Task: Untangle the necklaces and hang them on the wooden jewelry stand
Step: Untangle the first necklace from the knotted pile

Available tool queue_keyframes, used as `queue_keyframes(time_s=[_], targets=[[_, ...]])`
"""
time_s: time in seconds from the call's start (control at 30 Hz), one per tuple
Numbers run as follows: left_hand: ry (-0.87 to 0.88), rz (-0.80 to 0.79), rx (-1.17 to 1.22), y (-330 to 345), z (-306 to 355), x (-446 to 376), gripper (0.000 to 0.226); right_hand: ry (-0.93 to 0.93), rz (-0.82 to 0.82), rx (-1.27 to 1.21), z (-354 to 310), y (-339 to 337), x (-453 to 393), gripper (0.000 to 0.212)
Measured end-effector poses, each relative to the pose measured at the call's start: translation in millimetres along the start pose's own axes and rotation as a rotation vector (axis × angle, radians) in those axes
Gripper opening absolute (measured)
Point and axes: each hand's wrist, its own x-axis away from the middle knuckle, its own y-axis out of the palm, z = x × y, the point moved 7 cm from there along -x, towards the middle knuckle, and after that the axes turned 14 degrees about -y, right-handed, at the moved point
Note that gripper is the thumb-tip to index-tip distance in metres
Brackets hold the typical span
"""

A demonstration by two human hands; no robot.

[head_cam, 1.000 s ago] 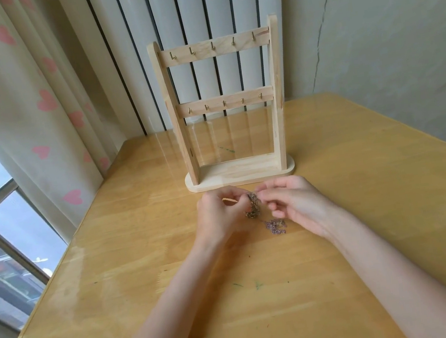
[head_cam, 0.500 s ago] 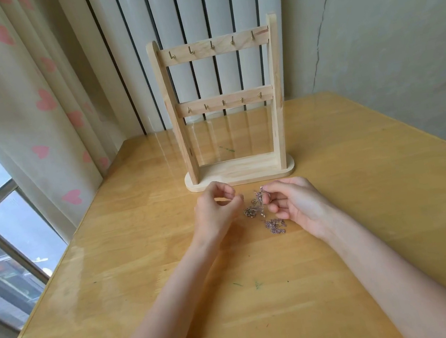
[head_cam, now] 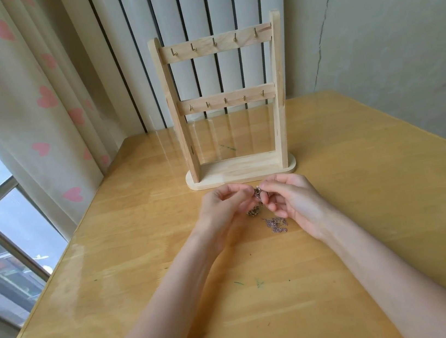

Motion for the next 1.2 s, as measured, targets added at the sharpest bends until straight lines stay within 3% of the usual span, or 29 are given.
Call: queue_keyframes(time_s=[0.23, 0.43, 0.7, 0.8, 0.9, 1.03, 1.2], targets=[[0.095, 0.144, -0.058, -11.6, 5.5, 0.5, 0.022, 0.046, -0.054, 0.048, 3.6, 1.4, 1.6, 0.006], [0.271, 0.289, -0.364, -7.2, 15.4, 5.1, 0.026, 0.06, 0.043, 0.128, 7.7, -6.5, 0.8, 0.004], [0.076, 0.13, -0.395, 2.9, -4.3, -4.0, 0.021, 0.059, 0.18, 0.055, 8.2, -18.2, -1.1, 0.008], [0.044, 0.092, -0.242, 0.4, -0.8, -2.9, 0.014, 0.084, 0.118, -0.05, 9.9, -13.3, -1.6, 0.005], [0.093, 0.124, -0.249, -2.4, 3.3, -2.9, 0.016, 0.088, 0.018, 0.006, 10.2, -7.1, -0.8, 0.006], [0.203, 0.235, -0.504, -6.9, 5.8, -5.9, 0.019, 0.064, 0.023, 0.31, 8.9, -11.9, 0.1, 0.01], [0.406, 0.356, -0.833, 1.4, 15.7, 4.7, 0.015, 0.082, 0.079, 0.246, 9.8, -13.7, 0.3, 0.007]])
